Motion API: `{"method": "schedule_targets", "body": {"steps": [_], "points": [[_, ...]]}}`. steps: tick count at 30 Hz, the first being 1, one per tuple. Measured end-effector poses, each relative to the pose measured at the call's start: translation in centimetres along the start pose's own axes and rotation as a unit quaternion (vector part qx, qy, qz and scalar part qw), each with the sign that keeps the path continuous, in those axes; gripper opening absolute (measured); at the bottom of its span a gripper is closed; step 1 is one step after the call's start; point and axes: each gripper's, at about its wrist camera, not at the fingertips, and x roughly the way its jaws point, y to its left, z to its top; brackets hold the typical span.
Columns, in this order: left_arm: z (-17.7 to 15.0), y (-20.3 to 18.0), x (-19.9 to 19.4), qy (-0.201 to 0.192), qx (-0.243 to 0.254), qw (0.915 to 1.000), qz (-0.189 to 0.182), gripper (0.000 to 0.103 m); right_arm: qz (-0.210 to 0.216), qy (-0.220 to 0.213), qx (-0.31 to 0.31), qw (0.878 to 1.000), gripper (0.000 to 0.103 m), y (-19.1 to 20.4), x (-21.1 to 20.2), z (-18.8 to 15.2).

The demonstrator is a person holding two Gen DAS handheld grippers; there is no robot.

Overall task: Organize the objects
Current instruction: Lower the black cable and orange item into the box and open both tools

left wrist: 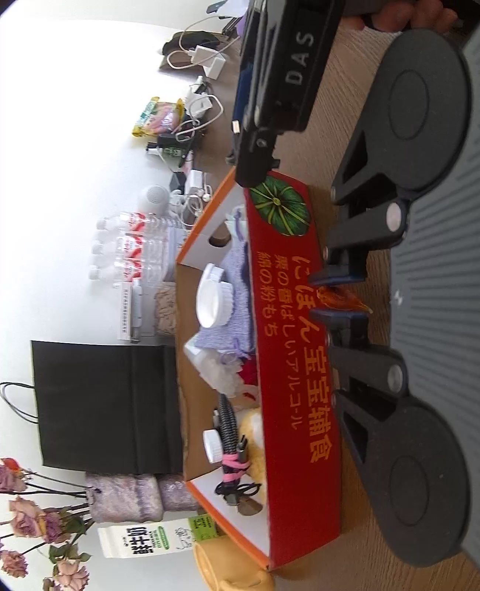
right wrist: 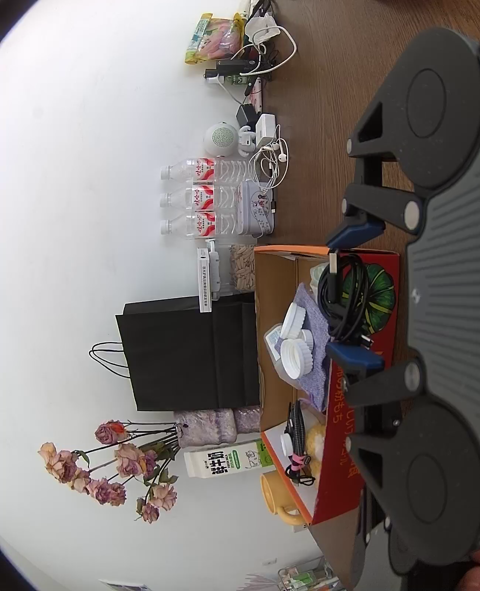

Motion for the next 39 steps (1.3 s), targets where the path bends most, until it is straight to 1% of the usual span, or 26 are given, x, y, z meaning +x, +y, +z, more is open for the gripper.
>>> {"method": "schedule_targets", "body": {"steps": [3, 10, 16, 18, 22, 26, 29, 34, 39], "points": [[0.1, 0.2, -1.6, -0.028, -0.001, 0.9996, 0.008, 0.014, 0.002, -0.002, 0.001, 1.0, 0.054, 0.0, 0.0, 0.0], [0.7, 1.6, -4.3, -0.069, -0.018, 0.9971, 0.025, 0.014, 0.012, -0.015, -0.004, 1.0, 0.054, 0.4, -0.3, -0.2], [1.5, 2.7, -5.3, -0.092, -0.025, 0.9949, 0.032, 0.014, 0.03, -0.048, -0.015, 0.998, 0.054, 1.8, -0.9, -0.5], [1.8, 3.2, -5.4, -0.097, -0.028, 0.9943, 0.034, 0.014, 0.031, -0.06, -0.016, 0.998, 0.054, 2.2, -1.0, -0.5], [3.0, 3.9, -5.6, -0.113, -0.022, 0.9927, 0.038, 0.014, 0.027, -0.076, 0.007, 0.997, 0.054, 2.8, -0.6, -0.1], [4.5, 4.6, -5.2, -0.128, -0.022, 0.9909, 0.035, 0.014, 0.023, -0.086, 0.02, 0.996, 0.054, 3.9, 0.5, 0.4], [5.5, 5.2, -4.4, -0.127, -0.032, 0.9908, 0.033, 0.014, 0.019, -0.094, 0.029, 0.995, 0.054, 4.9, 1.6, 0.7], [6.9, 6.5, -2.6, -0.128, -0.049, 0.9896, 0.045, 0.014, 0.024, -0.095, 0.021, 0.995, 0.054, 6.9, 3.8, 1.2], [7.8, 7.9, -1.3, -0.132, -0.064, 0.988, 0.049, 0.014, 0.024, -0.099, 0.02, 0.995, 0.054, 7.5, 6.1, 2.3]]}}
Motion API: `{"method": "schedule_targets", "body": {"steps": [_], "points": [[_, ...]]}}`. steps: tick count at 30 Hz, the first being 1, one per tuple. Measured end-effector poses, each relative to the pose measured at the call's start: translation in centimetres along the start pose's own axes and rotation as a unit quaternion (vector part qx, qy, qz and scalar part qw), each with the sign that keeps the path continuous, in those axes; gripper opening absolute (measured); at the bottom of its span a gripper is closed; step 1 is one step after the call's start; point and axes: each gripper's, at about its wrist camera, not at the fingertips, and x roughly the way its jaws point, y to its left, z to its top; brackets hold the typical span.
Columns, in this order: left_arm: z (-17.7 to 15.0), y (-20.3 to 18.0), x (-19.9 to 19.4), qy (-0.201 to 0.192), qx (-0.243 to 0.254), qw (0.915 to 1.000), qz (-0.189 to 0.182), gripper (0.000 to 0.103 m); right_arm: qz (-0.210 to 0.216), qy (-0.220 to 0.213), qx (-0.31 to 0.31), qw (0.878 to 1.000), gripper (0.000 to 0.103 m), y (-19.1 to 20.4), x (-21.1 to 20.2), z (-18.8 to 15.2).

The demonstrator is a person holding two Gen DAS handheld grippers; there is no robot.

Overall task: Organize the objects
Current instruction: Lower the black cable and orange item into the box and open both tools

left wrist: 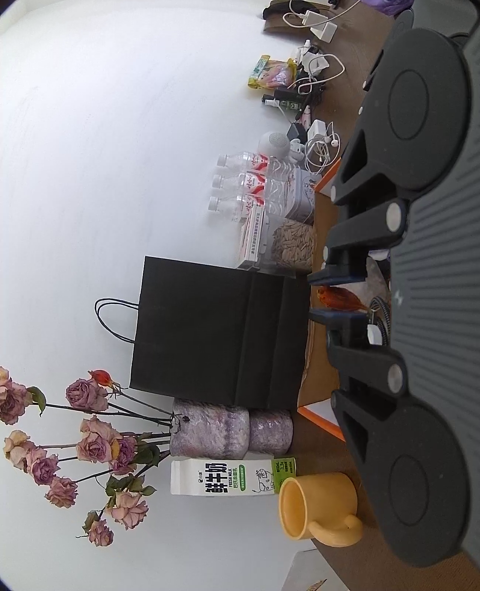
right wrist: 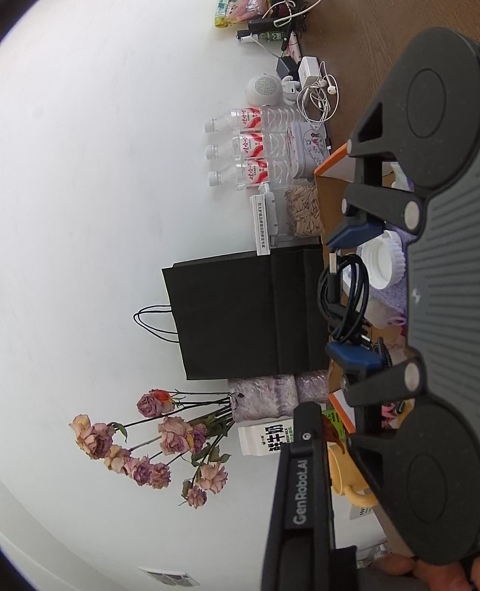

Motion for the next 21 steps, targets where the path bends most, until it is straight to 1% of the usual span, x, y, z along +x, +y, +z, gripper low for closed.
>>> {"method": "schedule_targets", "body": {"steps": [3, 6, 9, 10, 11, 12, 13, 14, 15, 16, 17, 18, 19, 21], "points": [[0.6, 0.5, 1.0, -0.004, -0.002, 1.0, 0.005, 0.014, 0.003, 0.003, -0.001, 1.0, 0.054, 0.0, 1.6, 0.4], [0.8, 0.7, 2.2, 0.002, -0.003, 1.0, 0.004, 0.014, 0.013, 0.016, 0.0, 1.0, 0.054, -0.1, 2.9, 0.8], [0.6, 0.6, 3.3, 0.013, -0.001, 0.9999, 0.006, 0.015, 0.015, 0.025, -0.007, 1.0, 0.054, -0.3, 4.0, 1.0], [0.5, 0.7, 3.5, 0.017, -0.002, 0.9998, 0.011, 0.021, 0.015, 0.03, -0.01, 0.999, 0.056, -0.3, 4.4, 1.0], [0.3, 0.8, 3.7, 0.021, -0.003, 0.9997, 0.014, 0.036, 0.015, 0.036, -0.013, 0.999, 0.056, -0.4, 4.7, 1.0], [0.1, 0.9, 3.8, 0.024, -0.006, 0.9995, 0.018, 0.046, 0.012, 0.039, -0.013, 0.999, 0.058, -0.5, 4.8, 0.8], [-0.1, 1.1, 3.8, 0.024, -0.009, 0.9994, 0.024, 0.068, 0.008, 0.042, -0.013, 0.999, 0.072, -0.7, 4.9, 0.7], [-0.2, 1.2, 3.8, 0.023, -0.011, 0.9992, 0.03, 0.086, 0.005, 0.047, -0.012, 0.999, 0.078, -0.9, 4.8, 0.6], [-0.2, 1.4, 3.7, 0.019, -0.013, 0.9991, 0.036, 0.093, 0.001, 0.047, -0.01, 0.999, 0.087, -1.1, 4.6, 0.5], [-0.2, 1.5, 3.5, 0.013, -0.016, 0.999, 0.041, 0.103, -0.002, 0.043, -0.009, 0.999, 0.089, -1.1, 4.4, 0.4], [-0.2, 1.7, 3.3, 0.004, -0.02, 0.9988, 0.045, 0.103, -0.006, 0.036, -0.012, 0.999, 0.089, -1.1, 4.1, 0.4], [-0.2, 1.7, 3.2, 0.001, -0.021, 0.9987, 0.046, 0.103, -0.009, 0.032, -0.016, 0.999, 0.092, -1.1, 3.9, 0.3], [-0.2, 1.8, 3.2, 0.002, -0.022, 0.9987, 0.046, 0.103, -0.012, 0.03, -0.018, 0.999, 0.099, -1.0, 3.8, 0.3], [-0.2, 1.8, 3.1, 0.002, -0.02, 0.9988, 0.046, 0.103, -0.016, 0.027, -0.021, 0.999, 0.103, -1.0, 3.7, 0.2]]}}
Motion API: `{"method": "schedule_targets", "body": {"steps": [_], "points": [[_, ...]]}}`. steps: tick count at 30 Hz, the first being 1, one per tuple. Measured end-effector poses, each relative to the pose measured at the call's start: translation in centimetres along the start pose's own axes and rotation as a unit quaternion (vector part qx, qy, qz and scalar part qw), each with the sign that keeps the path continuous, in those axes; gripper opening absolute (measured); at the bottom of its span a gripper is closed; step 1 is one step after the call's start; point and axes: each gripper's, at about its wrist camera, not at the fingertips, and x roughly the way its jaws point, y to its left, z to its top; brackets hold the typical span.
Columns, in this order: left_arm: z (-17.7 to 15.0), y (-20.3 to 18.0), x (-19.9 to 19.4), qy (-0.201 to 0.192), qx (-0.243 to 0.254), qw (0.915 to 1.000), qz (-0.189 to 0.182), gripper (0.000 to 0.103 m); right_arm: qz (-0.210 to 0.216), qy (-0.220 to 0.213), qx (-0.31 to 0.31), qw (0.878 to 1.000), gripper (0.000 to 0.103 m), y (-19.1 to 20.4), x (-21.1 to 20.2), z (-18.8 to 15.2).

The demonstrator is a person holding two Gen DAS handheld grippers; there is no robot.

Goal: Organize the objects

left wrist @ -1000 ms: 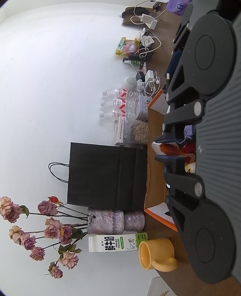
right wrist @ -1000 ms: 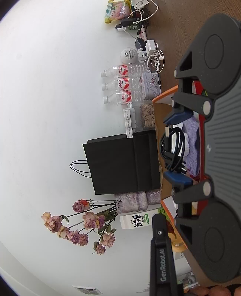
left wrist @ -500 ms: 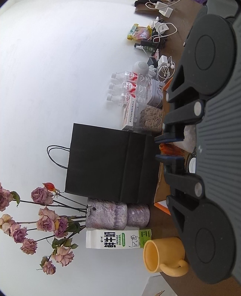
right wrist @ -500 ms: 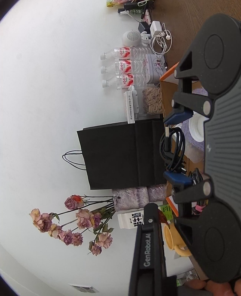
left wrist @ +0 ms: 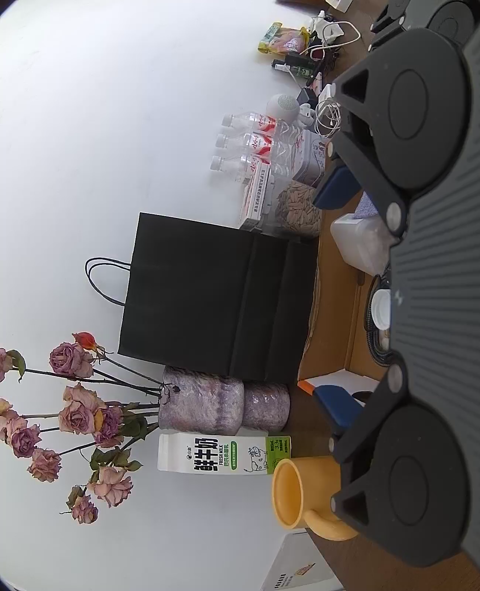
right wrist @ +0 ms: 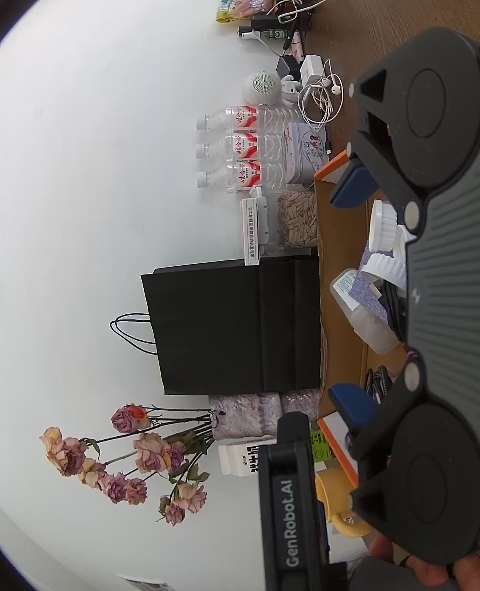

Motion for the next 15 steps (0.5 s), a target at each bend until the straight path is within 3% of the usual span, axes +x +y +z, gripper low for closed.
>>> {"method": "schedule_targets", "body": {"steps": [11, 15], "points": [[0.1, 0.1, -1.5, 0.007, 0.015, 0.9998, 0.011, 0.103, -0.009, 0.008, 0.005, 1.0, 0.103, -0.5, -0.9, 0.2], [-0.6, 0.3, -3.2, 0.026, 0.027, 0.999, 0.025, 0.103, -0.01, 0.021, 0.0, 1.0, 0.103, -0.7, -2.2, 0.0]]}}
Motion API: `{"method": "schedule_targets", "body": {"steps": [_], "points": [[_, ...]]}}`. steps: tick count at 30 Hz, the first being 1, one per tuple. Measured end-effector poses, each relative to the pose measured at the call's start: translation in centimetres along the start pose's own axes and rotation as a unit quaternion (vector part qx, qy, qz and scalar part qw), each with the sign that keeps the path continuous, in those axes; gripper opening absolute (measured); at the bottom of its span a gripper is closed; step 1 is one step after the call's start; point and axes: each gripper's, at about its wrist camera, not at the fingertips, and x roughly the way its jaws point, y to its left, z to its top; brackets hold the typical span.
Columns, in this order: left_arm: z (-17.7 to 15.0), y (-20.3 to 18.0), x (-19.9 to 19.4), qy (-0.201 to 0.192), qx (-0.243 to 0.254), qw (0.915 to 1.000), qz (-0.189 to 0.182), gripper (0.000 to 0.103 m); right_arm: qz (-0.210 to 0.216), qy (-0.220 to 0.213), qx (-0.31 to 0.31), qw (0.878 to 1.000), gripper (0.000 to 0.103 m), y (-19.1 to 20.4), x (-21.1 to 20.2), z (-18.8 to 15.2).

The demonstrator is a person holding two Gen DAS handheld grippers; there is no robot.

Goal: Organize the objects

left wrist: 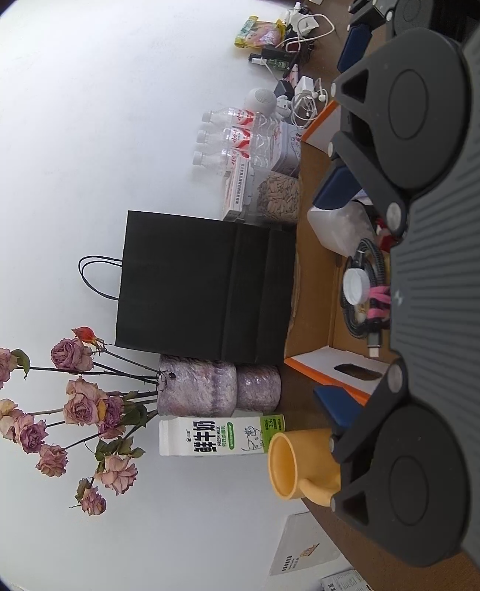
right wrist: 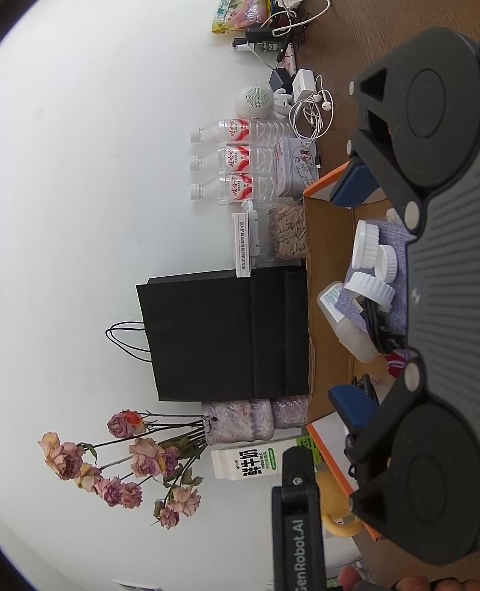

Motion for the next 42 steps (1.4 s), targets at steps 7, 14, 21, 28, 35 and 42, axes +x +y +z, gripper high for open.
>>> {"method": "schedule_targets", "body": {"steps": [7, 14, 21, 28, 35, 42], "points": [[-2.3, 1.2, -4.1, 0.049, 0.006, 0.9988, 0.005, 0.103, 0.013, 0.051, -0.012, 0.999, 0.103, -0.1, -4.5, -1.2], [-4.0, 1.8, -8.0, 0.089, 0.027, 0.9956, 0.008, 0.103, 0.022, 0.092, 0.003, 0.995, 0.103, -0.4, -10.3, -2.2], [-5.0, 1.6, -11.2, 0.103, 0.044, 0.9938, 0.004, 0.103, 0.024, 0.104, 0.021, 0.994, 0.103, -0.6, -13.9, -1.9], [-5.1, 1.3, -13.1, 0.098, 0.045, 0.9942, 0.003, 0.103, 0.029, 0.095, 0.019, 0.995, 0.103, -0.3, -15.7, -1.5], [-4.9, 1.2, -13.7, 0.094, 0.044, 0.9945, 0.004, 0.103, 0.028, 0.09, 0.02, 0.995, 0.103, -0.3, -16.5, -1.4], [-4.9, 1.2, -13.9, 0.094, 0.044, 0.9946, 0.004, 0.103, 0.028, 0.089, 0.02, 0.995, 0.103, -0.3, -16.7, -1.4]]}}
